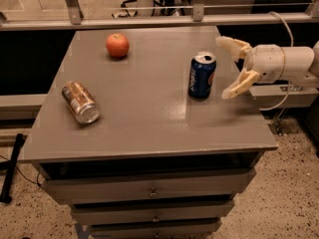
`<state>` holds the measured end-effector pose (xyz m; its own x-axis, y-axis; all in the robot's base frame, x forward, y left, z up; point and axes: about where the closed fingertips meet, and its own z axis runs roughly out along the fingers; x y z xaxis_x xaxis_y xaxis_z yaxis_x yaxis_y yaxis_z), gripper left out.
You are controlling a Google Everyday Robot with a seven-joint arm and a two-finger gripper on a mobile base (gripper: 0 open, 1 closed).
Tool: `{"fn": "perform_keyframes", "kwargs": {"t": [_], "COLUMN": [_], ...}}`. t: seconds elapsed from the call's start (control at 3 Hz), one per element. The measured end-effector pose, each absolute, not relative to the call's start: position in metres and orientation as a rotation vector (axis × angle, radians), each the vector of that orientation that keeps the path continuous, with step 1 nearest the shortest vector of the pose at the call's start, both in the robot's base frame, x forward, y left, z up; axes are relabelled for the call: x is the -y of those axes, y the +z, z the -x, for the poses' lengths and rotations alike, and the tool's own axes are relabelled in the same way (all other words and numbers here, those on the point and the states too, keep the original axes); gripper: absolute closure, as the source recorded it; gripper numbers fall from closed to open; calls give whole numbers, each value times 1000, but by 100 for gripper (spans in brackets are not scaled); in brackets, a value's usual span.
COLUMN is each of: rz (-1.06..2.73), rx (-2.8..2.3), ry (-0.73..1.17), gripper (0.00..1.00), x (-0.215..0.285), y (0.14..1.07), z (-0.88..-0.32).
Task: Place pepsi can upright
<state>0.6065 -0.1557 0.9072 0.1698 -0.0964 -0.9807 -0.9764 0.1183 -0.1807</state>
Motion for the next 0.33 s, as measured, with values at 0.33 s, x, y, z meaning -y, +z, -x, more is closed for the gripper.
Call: {"fn": "perform_keyframes", "kwargs": {"t": [0.33], "rz": [1276], "rx": [-1311], "ry": [818], "gripper": [0], "x": [195], "y": [921], "z": [-606]}}
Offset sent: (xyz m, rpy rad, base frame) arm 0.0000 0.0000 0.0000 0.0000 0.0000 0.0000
